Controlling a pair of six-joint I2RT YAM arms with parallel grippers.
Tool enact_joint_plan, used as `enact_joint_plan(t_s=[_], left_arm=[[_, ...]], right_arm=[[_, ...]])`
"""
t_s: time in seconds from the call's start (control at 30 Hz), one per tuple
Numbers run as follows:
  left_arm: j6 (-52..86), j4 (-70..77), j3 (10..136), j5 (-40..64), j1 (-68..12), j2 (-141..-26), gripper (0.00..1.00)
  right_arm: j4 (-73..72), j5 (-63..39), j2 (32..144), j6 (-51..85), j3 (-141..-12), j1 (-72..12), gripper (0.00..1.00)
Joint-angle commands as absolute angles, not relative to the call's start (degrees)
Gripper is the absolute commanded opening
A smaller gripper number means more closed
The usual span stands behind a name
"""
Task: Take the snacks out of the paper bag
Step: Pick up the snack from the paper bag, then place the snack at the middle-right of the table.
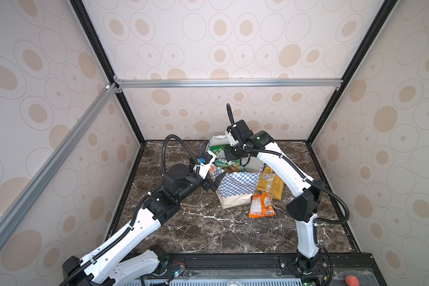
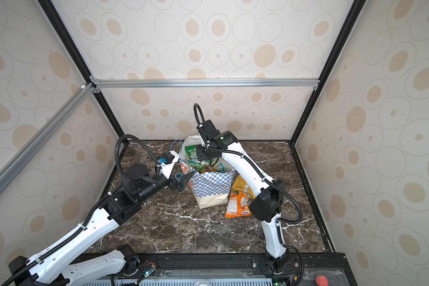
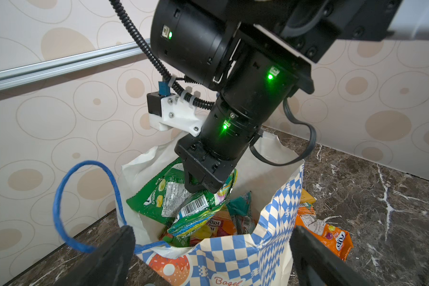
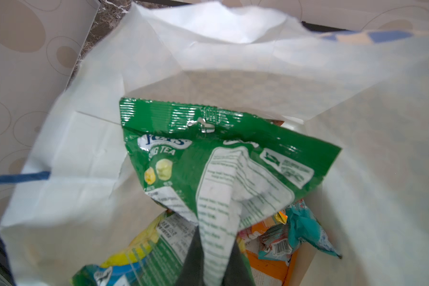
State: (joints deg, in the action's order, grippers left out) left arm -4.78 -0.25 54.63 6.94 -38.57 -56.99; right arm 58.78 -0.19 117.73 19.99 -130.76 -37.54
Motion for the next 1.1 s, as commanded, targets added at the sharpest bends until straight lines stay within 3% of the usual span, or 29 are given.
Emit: enact_joint_plan(t_s=[0.0, 0.6, 0.77, 1.07], left_arm=[[-5.98, 1.05, 56.21, 6.68, -38.23, -56.76, 0.98], [-6.67, 1.14, 56.01, 10.77, -38.27, -57.00, 0.98], [-6.86, 1.83, 55.90, 17.70, -39.14, -57.60, 0.98], [-10.79, -1.25, 56.61, 18.99, -46.76, -59.12, 0.98]], right_arm=[[58.79, 1.78, 114.71, 18.57, -135.69, -37.81, 0.00], [56.10, 3.01, 101.96, 19.93, -134.66, -38.16, 0.00], [53.33, 6.18, 93.38, 20.15, -126.90, -38.25, 0.00], [43.47, 19.89, 71.47, 24.67, -101.32, -37.99, 0.00]])
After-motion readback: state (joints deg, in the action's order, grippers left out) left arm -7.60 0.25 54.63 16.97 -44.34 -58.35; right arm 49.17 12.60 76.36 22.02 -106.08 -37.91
